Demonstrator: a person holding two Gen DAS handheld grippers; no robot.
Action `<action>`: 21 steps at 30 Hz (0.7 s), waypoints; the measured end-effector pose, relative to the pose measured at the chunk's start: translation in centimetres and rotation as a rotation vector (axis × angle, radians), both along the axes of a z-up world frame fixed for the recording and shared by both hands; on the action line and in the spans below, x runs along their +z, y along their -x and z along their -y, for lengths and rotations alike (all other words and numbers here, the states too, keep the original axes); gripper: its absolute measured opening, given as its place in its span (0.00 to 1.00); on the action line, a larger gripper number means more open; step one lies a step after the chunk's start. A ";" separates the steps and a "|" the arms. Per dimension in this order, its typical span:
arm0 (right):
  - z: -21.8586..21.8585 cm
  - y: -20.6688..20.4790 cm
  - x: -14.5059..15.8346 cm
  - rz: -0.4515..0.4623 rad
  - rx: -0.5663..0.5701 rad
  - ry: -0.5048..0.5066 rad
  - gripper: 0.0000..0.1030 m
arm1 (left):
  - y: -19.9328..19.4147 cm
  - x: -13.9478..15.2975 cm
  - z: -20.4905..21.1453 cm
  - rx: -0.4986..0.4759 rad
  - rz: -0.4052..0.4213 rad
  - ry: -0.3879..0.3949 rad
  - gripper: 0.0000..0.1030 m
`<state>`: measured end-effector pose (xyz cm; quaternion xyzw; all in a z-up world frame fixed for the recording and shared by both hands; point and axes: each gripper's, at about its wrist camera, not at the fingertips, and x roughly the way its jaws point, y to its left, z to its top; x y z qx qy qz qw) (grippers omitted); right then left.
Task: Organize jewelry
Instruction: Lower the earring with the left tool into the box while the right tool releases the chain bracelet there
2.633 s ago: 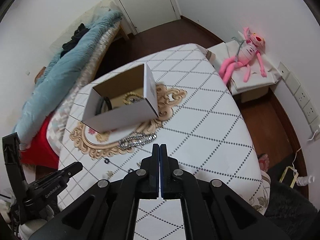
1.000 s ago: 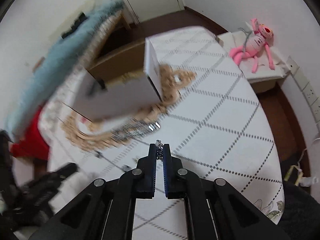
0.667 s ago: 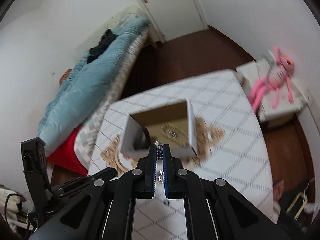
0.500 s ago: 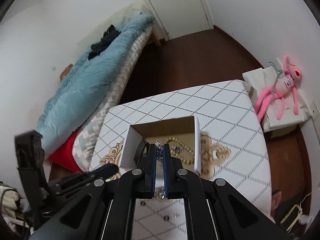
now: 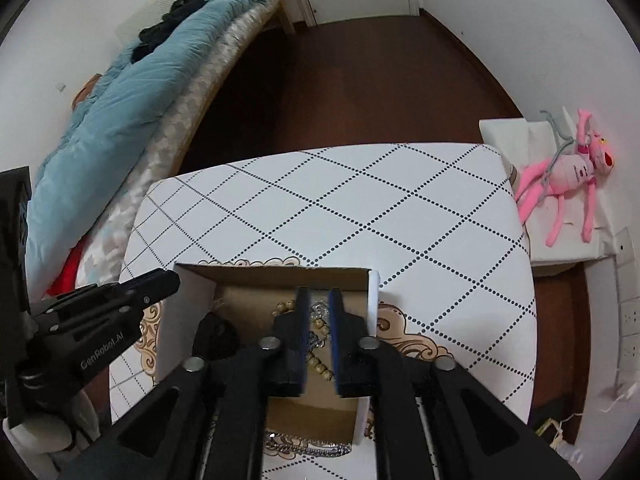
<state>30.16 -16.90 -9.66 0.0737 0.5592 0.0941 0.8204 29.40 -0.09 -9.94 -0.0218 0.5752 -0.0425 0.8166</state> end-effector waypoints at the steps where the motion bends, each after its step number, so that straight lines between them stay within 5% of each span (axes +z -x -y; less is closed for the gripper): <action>1: 0.0 0.0 0.1 0.008 -0.001 0.010 0.35 | 0.1 0.1 -0.1 0.009 0.006 -0.009 0.40; 2: 0.1 0.1 0.2 0.017 0.000 0.022 0.39 | 0.3 0.3 -0.4 0.025 0.016 -0.025 0.61; 3: 0.1 0.3 0.4 0.028 -0.003 0.038 0.39 | 0.4 0.5 -0.7 0.035 0.033 -0.032 0.66; 5: 0.1 0.7 0.6 0.036 -0.008 0.080 0.46 | 0.9 0.6 -1.1 0.052 0.052 -0.058 0.68; 9: 0.1 2.2 0.2 0.043 -0.013 0.185 0.81 | 2.3 0.3 -1.4 0.064 0.071 -0.082 0.71; 11: -0.2 3.0 -0.6 0.029 -0.005 0.216 0.93 | 3.1 0.1 -1.5 0.066 0.087 -0.082 0.99; 21: -1.0 5.8 -1.8 0.024 -0.001 0.249 1.00 | 6.0 -0.8 -1.8 0.093 0.075 -0.105 1.00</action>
